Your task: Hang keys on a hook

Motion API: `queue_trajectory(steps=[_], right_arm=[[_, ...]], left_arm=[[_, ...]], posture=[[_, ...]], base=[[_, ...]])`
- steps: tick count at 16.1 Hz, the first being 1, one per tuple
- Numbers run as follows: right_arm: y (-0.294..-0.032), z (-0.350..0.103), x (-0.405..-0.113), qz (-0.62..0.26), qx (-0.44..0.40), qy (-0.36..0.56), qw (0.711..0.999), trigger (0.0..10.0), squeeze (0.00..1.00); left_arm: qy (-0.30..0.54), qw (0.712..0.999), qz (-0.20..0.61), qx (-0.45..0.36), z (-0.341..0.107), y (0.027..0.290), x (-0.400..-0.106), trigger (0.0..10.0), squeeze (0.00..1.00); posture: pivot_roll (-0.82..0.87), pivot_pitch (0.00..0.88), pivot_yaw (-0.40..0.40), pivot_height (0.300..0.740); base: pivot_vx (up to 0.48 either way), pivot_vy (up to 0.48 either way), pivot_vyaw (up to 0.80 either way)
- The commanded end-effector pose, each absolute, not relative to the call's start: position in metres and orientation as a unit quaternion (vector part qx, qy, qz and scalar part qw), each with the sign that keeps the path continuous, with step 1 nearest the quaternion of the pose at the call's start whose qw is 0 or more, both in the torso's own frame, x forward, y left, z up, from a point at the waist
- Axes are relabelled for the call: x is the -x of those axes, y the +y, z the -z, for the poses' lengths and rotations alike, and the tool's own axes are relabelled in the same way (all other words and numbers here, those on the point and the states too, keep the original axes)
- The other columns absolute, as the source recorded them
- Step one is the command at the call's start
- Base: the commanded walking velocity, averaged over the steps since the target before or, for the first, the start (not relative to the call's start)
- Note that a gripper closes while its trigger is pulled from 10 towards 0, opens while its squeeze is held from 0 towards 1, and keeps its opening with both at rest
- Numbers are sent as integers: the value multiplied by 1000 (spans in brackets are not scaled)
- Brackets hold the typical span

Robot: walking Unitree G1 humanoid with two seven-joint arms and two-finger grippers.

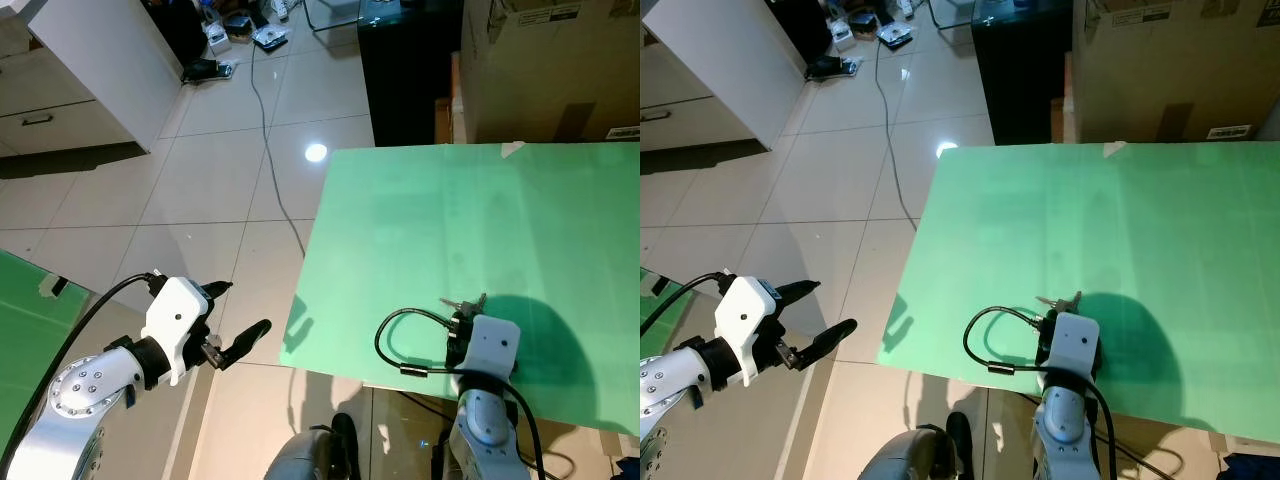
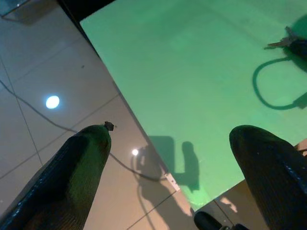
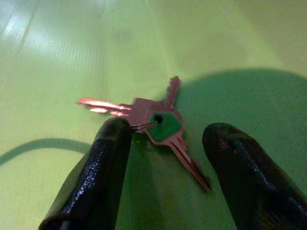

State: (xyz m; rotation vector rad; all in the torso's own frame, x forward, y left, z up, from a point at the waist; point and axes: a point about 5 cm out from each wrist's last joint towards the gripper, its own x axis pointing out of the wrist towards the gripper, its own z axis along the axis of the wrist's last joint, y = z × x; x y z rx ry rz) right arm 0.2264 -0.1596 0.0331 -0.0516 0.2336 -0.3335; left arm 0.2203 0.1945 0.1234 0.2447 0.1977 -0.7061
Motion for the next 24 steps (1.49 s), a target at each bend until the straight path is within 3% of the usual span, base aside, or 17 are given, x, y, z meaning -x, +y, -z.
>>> queue_trajectory(steps=[1, 13, 24], right_arm=[[-154, -28, -224, 154, 10, 127, 980, 0, 0], [-146, -23, -227, 134, -23, 138, 981, 0, 0], [-138, -91, -249, 110, 29, -5, 994, 0, 0]], left_arm=[[107, 930, 328, -125, -123, 203, -217, 10000, 0], [109, 929, 330, -127, -123, 197, -222, 10000, 0], [103, 933, 325, -119, -115, 191, -228, 10000, 0]], posture=[[202, 260, 299, 740], [193, 259, 307, 740], [163, 239, 281, 740]], base=[[0, 0, 0], [0, 0, 0], [0, 0, 0]])
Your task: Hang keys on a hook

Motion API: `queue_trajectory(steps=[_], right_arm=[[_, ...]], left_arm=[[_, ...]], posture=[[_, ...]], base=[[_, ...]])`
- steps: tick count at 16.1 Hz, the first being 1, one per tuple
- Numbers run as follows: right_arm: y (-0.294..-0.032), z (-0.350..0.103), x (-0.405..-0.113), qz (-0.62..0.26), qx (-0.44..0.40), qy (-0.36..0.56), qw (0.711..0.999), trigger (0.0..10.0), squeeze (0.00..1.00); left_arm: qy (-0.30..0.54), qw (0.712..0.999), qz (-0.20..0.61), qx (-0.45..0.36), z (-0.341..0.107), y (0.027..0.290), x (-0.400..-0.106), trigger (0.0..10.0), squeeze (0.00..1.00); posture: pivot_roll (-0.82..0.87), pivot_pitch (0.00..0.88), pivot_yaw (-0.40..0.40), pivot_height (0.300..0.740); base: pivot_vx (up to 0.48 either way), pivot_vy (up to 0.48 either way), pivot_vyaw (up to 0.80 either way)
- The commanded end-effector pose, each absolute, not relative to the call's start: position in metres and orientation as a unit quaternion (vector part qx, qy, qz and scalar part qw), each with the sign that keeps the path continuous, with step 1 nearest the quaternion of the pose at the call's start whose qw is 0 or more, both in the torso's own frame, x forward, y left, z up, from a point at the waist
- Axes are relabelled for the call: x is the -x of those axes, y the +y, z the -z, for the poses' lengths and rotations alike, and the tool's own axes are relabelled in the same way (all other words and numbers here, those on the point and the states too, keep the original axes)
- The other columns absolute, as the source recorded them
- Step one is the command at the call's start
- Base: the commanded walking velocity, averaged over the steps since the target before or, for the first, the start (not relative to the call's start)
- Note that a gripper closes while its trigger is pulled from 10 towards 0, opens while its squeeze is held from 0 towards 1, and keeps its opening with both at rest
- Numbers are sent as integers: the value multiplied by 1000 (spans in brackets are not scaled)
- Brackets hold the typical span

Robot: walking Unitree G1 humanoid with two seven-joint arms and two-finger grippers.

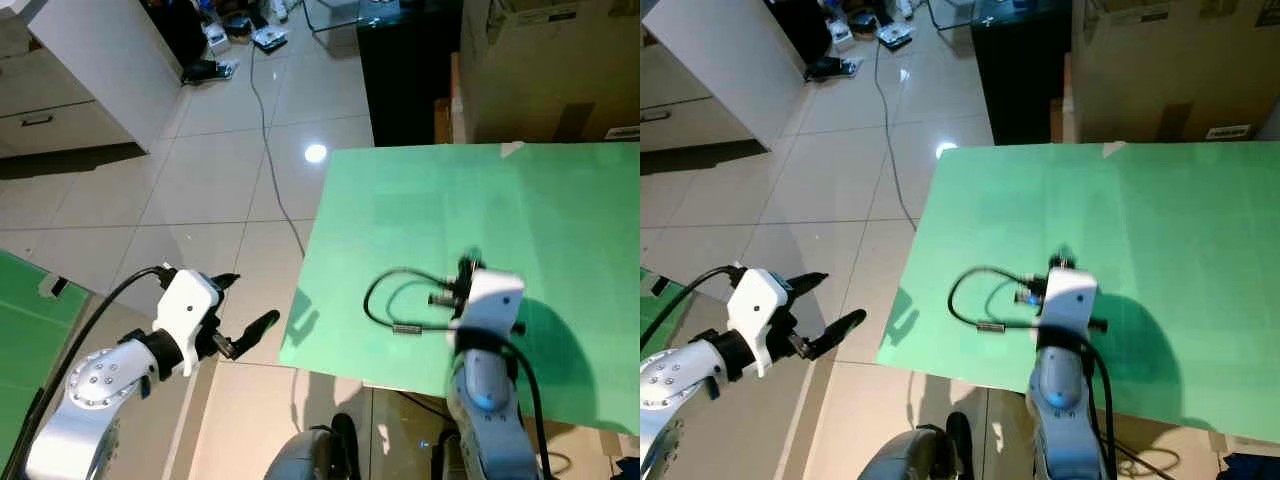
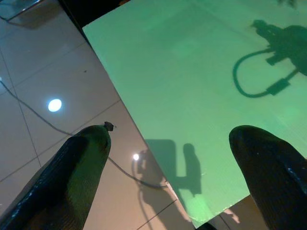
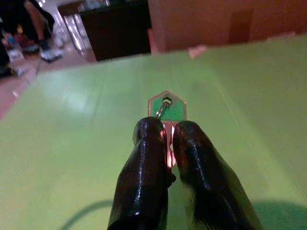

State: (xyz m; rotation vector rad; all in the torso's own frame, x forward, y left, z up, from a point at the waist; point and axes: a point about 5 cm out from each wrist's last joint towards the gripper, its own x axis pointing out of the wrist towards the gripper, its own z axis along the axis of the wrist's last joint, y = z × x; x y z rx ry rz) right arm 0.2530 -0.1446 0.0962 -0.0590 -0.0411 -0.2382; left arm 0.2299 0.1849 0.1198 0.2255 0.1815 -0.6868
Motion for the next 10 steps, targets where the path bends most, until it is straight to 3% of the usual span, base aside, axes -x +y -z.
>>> queue_trajectory(steps=[1, 6, 8, 10], right_arm=[[-137, -96, -252, 108, 28, -11, 994, 0, 0], [-138, -121, -262, 67, 27, -48, 996, 0, 0], [-135, -136, -271, -7, 33, -65, 997, 0, 0], [-136, -146, -279, -60, 41, -73, 995, 0, 0]], left_arm=[[100, 934, 323, -117, -114, 190, -230, 10000, 0], [84, 954, 277, -76, -112, 172, -249, 10000, 0], [56, 959, 269, -73, -118, 156, -263, 10000, 0], [53, 971, 226, -49, -118, 156, -278, 10000, 0]], posture=[[159, 235, 277, 740], [107, 170, 222, 740], [74, 123, 190, 740], [43, 82, 166, 740]], base=[[0, 0, 0], [0, 0, 0], [0, 0, 0], [0, 0, 0]])
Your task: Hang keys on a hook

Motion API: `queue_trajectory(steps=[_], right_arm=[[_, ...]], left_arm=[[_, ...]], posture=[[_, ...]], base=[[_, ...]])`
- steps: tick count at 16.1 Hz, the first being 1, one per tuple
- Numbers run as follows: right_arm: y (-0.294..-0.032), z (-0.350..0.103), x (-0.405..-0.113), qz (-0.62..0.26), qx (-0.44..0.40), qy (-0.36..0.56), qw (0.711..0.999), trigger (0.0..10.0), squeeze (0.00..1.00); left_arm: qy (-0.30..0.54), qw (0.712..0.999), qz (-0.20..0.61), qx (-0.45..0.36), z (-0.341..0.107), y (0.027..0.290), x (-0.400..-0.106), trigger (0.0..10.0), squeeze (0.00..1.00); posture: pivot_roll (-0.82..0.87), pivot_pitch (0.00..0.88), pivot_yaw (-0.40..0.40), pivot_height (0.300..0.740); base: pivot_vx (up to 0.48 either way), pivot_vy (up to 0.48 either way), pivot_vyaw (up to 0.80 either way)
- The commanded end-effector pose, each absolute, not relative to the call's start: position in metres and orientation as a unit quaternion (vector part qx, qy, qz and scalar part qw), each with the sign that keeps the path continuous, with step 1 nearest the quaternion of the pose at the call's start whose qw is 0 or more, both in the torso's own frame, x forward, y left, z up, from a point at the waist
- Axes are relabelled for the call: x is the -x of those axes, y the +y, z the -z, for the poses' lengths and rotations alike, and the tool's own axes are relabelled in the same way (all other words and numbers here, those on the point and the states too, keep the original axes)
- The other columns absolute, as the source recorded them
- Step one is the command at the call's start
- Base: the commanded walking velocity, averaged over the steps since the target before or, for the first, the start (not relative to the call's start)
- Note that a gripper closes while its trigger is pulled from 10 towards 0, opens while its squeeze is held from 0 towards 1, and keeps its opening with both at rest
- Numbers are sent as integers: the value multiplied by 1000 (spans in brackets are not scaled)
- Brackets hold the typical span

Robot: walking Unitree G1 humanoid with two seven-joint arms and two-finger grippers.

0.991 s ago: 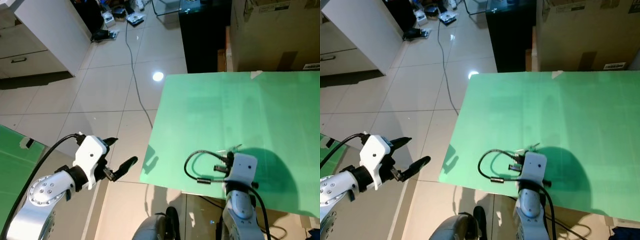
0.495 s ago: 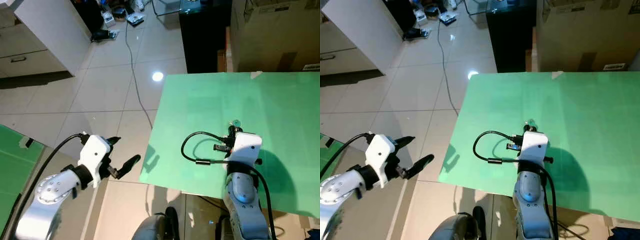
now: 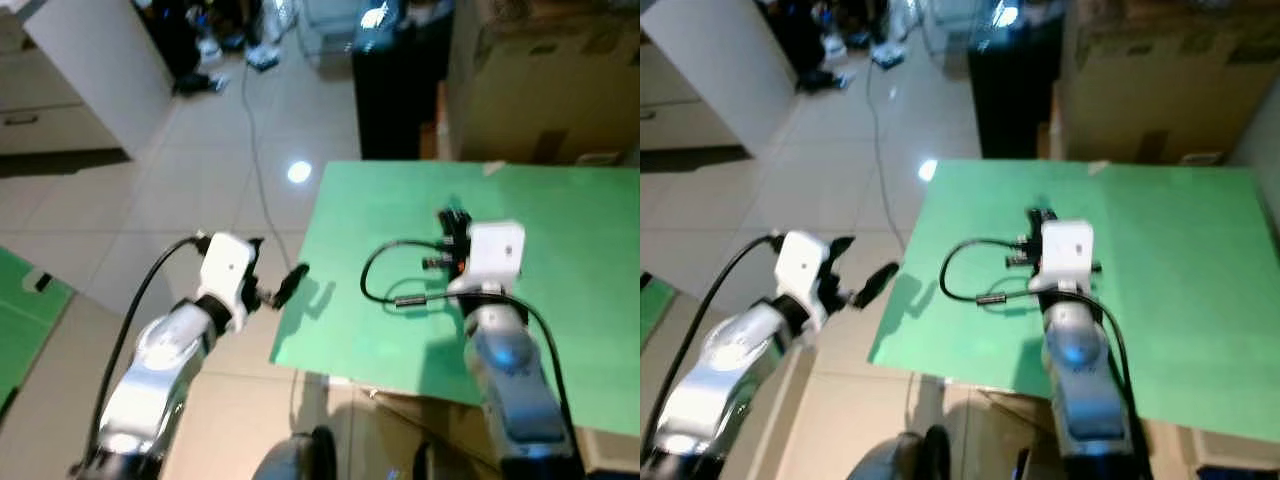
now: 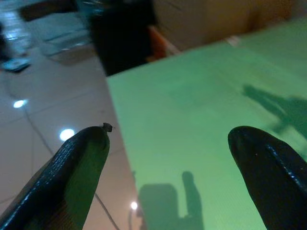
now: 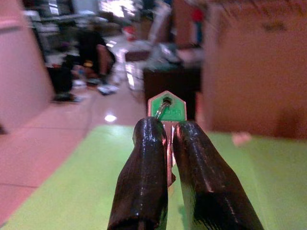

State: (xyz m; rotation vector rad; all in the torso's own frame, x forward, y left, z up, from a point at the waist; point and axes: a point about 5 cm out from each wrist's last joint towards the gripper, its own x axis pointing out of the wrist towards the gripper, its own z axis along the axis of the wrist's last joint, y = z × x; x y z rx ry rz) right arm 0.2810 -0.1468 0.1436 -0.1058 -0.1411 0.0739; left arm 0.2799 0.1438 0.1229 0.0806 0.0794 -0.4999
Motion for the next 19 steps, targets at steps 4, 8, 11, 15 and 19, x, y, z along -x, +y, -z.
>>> queue_trajectory(steps=[4, 8, 11, 15, 19], right_arm=[[-147, -146, -284, -66, 42, -64, 995, 0, 0], [-146, -139, -256, -35, 24, -63, 997, 0, 0], [-146, -134, -263, -50, 28, -51, 997, 0, 0], [-152, -132, -271, -51, 30, -40, 997, 0, 0], [-152, -124, -284, -57, 6, -23, 998, 0, 0]], left_arm=[[22, 1000, 0, 19, -126, 194, -302, 10000, 0], [-31, 998, -25, -39, -139, 211, -270, 10000, 0], [-17, 999, -40, -17, -131, 203, -275, 10000, 0], [-3, 998, -44, -37, -130, 206, -273, 10000, 0], [-1, 998, -17, -56, -129, 191, -285, 10000, 0]], posture=[[2, 0, 62, 740], [-1, 0, 15, 740], [1, 0, 2, 740], [15, 0, 5, 740], [44, 0, 11, 740]], base=[[0, 0, 0], [0, 0, 0], [0, 0, 150], [0, 0, 748], [0, 0, 688]])
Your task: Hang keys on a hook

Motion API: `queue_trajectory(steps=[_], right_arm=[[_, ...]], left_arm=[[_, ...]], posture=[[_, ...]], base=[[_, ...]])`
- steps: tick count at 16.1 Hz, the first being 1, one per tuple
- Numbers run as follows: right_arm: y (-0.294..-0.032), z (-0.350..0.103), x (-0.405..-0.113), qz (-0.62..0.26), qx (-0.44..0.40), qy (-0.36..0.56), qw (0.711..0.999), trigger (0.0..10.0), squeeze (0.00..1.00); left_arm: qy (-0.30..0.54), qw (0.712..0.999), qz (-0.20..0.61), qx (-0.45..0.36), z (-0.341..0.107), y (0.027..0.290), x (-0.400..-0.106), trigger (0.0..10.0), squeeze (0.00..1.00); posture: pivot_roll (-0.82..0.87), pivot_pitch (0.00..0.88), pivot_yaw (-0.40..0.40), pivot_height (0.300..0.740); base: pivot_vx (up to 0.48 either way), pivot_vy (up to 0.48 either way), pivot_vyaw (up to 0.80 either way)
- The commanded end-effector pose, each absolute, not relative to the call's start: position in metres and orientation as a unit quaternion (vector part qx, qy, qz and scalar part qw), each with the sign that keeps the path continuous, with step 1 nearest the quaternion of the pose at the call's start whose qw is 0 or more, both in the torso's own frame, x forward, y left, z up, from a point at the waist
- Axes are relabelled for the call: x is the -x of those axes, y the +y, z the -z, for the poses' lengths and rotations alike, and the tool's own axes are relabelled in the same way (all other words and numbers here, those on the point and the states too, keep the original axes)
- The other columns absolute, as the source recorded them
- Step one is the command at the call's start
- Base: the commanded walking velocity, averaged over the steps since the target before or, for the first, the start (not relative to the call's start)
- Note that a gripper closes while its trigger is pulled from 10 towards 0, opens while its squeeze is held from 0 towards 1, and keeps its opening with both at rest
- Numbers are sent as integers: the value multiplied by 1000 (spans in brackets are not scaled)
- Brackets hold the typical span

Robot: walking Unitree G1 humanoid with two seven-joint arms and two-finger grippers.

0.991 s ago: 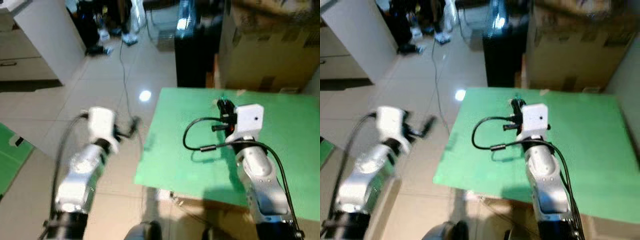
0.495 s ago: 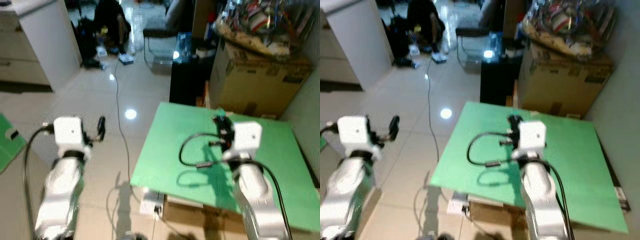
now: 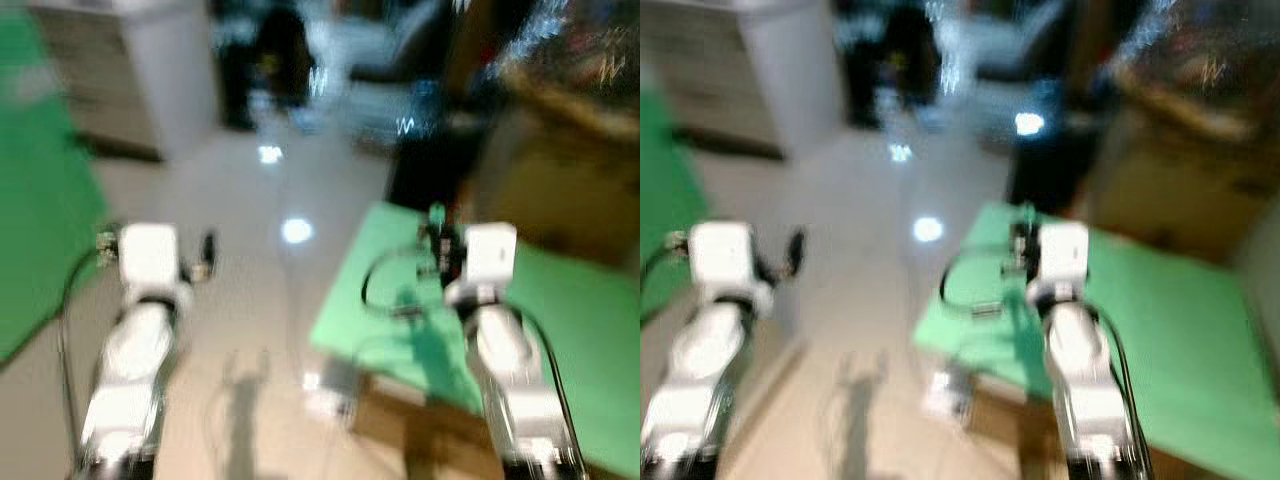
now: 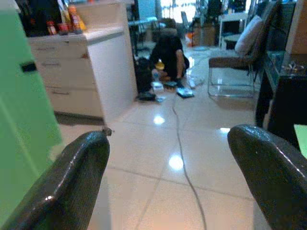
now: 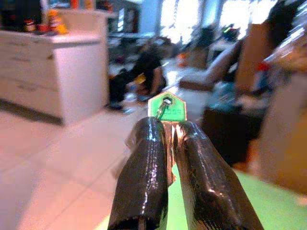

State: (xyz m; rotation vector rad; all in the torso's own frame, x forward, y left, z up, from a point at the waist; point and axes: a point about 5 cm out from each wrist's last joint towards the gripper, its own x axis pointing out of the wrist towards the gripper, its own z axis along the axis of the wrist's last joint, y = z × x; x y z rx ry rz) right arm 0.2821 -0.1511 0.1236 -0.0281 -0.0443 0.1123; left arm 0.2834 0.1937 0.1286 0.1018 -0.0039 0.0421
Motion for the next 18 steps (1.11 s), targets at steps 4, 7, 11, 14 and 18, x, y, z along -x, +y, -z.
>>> queue_trajectory(steps=[4, 7, 11, 14, 18], right_arm=[[-143, -130, -297, -131, -15, -13, 991, 0, 0], [-143, -133, -298, -189, -8, -9, 982, 0, 0], [-129, -124, -294, -248, 9, 11, 969, 0, 0], [-119, -119, -286, -272, -4, 20, 962, 0, 0], [-134, -119, -280, -283, -1, 27, 959, 0, 0]], left_arm=[[17, 997, 3, -69, -121, 191, -277, 10000, 0], [14, 996, 8, -83, -121, 190, -274, 10000, 0], [15, 997, -1, -78, -121, 192, -271, 10000, 0], [16, 997, 2, -70, -120, 187, -268, 10000, 0], [0, 995, 68, -79, -121, 175, -269, 10000, 0]], posture=[[66, 0, 13, 740], [87, 0, -4, 740], [102, 0, -32, 740], [94, 3, -43, 740], [75, 4, -64, 740]], base=[[0, 0, 659], [0, 0, 598], [0, 0, 567], [0, 0, 548], [0, 0, 528]])
